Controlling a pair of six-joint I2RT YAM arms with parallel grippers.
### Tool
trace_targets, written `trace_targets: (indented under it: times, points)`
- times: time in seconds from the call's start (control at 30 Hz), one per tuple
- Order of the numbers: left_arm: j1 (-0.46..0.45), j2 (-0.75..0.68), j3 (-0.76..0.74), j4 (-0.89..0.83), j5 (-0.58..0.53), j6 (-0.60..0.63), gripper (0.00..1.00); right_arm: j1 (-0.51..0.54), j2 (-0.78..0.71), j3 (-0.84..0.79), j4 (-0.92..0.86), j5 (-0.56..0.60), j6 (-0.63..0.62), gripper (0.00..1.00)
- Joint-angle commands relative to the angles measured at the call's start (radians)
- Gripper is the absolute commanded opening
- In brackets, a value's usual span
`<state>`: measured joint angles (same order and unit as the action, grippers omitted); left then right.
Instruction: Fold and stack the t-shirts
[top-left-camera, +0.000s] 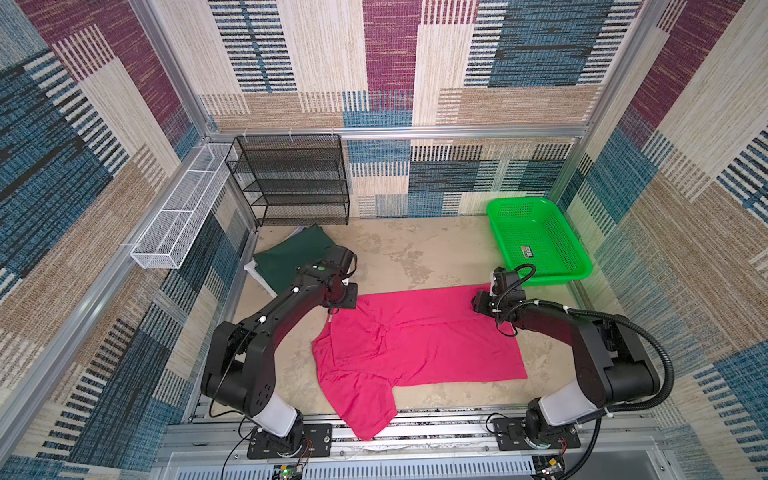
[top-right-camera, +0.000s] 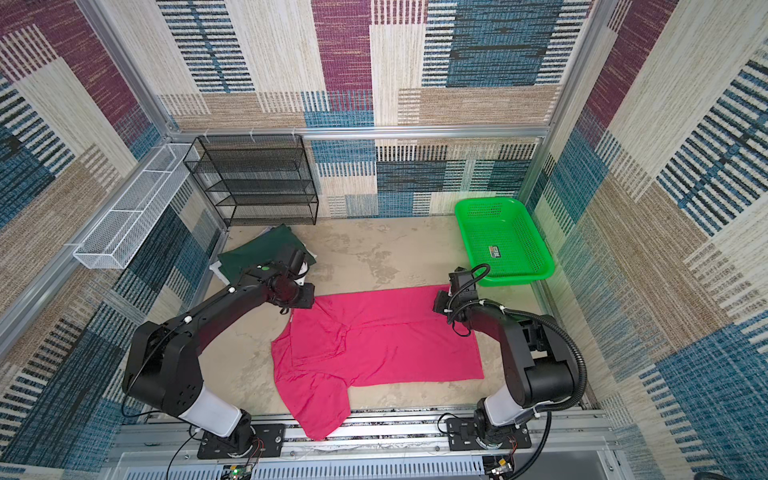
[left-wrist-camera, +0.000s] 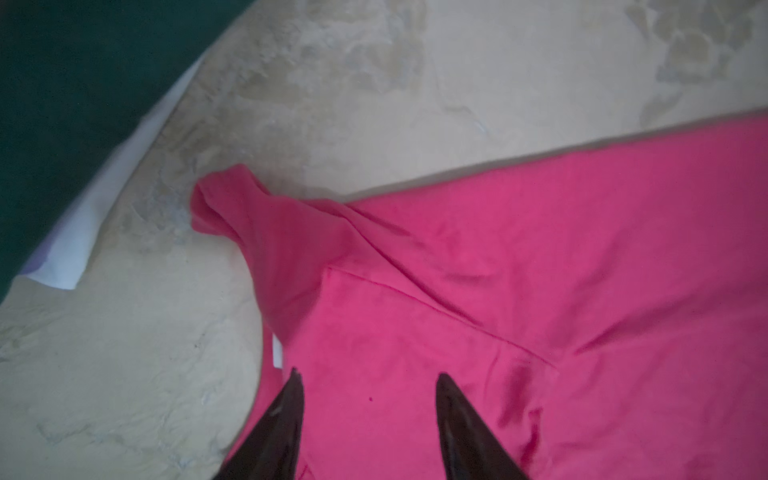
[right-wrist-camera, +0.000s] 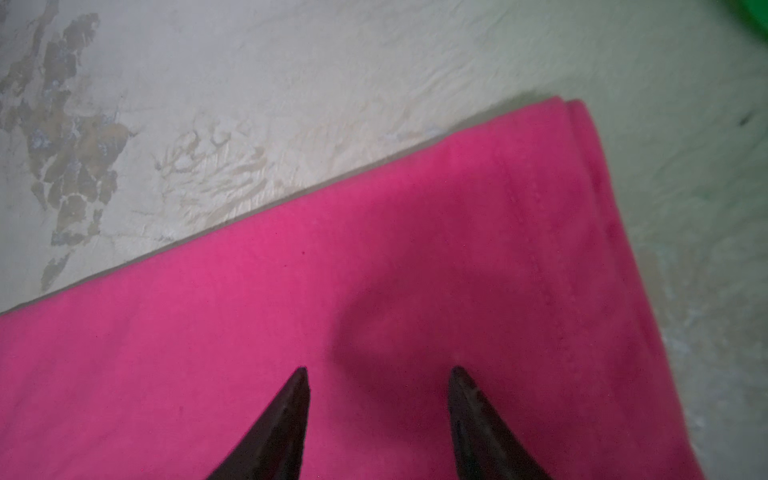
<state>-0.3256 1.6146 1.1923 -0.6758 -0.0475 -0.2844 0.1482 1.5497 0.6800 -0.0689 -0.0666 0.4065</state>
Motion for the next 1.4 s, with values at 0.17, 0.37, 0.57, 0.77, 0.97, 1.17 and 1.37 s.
trace_targets:
  times: [0.17,0.37,0.57,0.77,0.97,1.17,1.37]
  points:
    - [0.111,0.123,0.052,0.124,0.07,-0.081,0.52,0.0,-0.001,-0.009,-0.109,0.02,0.015,0.56]
    - [0.115,0.19,0.07,0.124,0.06,-0.093,0.38,0.001,0.0,-0.005,-0.11,0.018,0.01,0.56]
    - [0.146,0.114,-0.031,0.191,-0.015,-0.164,0.0,0.001,-0.009,-0.008,-0.12,0.033,0.014,0.56]
    - [0.199,0.011,-0.15,0.28,-0.041,-0.216,0.0,-0.001,-0.009,-0.01,-0.138,0.077,0.041,0.55]
    - [0.231,0.053,-0.169,0.311,0.004,-0.21,0.0,-0.001,-0.018,-0.008,-0.147,0.092,0.046,0.55]
    - [0.238,0.047,-0.191,0.348,0.067,-0.194,0.2,-0.001,-0.056,0.0,-0.145,0.093,0.018,0.56]
    - [0.24,-0.058,-0.227,0.383,0.081,-0.148,0.51,-0.001,-0.092,0.053,-0.185,0.099,-0.008,0.57]
